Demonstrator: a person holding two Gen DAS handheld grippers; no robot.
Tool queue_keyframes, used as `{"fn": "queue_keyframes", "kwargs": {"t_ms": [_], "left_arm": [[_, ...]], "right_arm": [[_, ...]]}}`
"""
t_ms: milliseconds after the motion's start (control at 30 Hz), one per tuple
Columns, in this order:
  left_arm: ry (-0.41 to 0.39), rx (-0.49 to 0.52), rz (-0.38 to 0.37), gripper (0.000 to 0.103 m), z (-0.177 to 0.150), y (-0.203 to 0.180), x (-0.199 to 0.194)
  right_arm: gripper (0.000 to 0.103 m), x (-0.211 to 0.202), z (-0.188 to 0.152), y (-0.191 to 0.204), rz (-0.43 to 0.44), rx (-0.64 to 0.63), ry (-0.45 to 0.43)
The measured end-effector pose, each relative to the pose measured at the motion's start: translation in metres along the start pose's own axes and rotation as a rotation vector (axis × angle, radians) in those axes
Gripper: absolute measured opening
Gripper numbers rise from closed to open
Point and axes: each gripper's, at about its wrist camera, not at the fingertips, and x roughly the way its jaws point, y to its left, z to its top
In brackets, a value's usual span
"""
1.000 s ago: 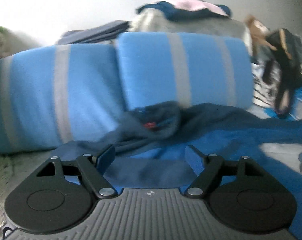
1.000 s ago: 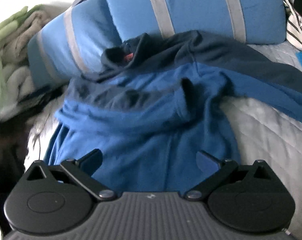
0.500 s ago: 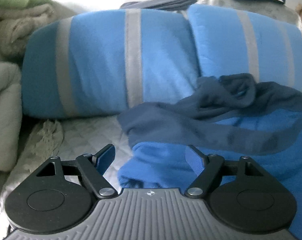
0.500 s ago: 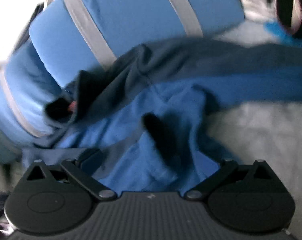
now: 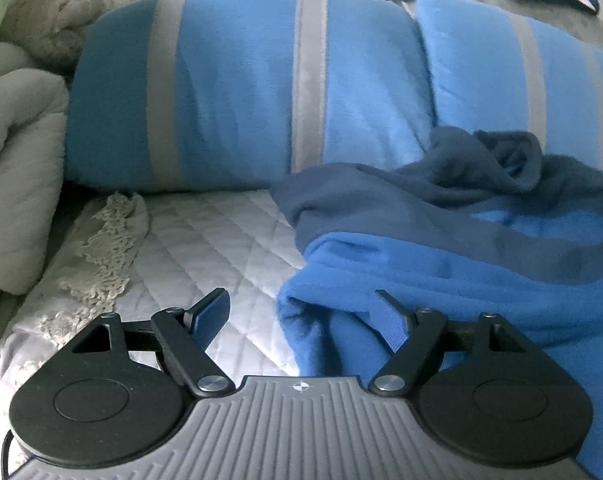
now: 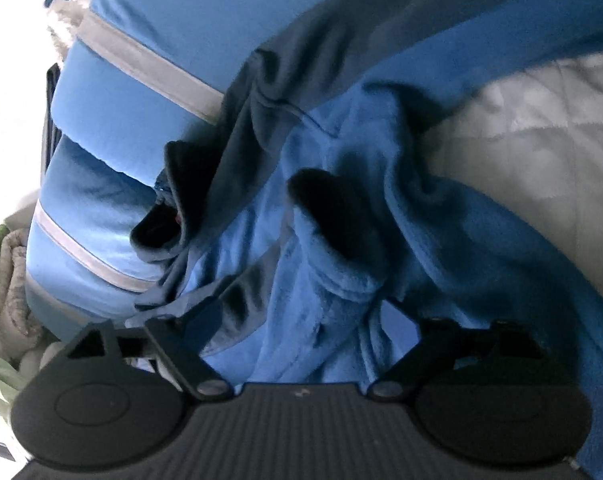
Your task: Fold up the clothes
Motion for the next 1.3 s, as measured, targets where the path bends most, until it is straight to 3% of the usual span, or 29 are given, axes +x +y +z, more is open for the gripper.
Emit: {"fn": "queue_keyframes", "kwargs": {"t_ms": [100,233,400,500,567,800,933,1067,1300], "left_arm": [[0.014,-0.023,-0.004,0.077,0.002,0.001,0.002],[0.03,-0.015,-0.021,0.077,0.001,-0.001,0.002],[0.044,0.032,-0.018,0.077,-0.004,-0.007,0.004],[0.06,0.075,-0.023,0.077,-0.011,-0.009,0.006],[0.063,0.103,-0.022,0.077,-0.014,-0.009,0.006],[0.07,0.186,0.045,0.077,-0.02,-0.011,0.017],[0.053,0.294,0.071,0.077,-0.019,-0.023,0.027],[-0.022,0.466,0.14,0.077,-0.027,-0.037,0.034],[-0.143,0.688,0.207,0.076,-0.038,-0.055,0.043]], "right_arm": [[0.079,0.002,-0.001,0.0,-0.009,0.023,0.01],[0.065,0.003,0.001,-0.004,-0.051,0.071,-0.004],[0.06,0.004,0.005,-0.012,-0.054,0.145,-0.034],[0.034,-0.001,0.009,-0.006,-0.018,0.12,-0.063],[0.028,-0.004,0.011,-0.002,0.006,0.103,-0.082],[0.023,-0.014,0.02,0.011,0.091,0.045,-0.148],[0.022,-0.025,0.027,0.021,0.154,-0.011,-0.206],[0.022,-0.033,0.037,0.024,0.178,-0.059,-0.259],[0.022,-0.015,0.034,0.007,0.077,0.011,-0.183]]}}
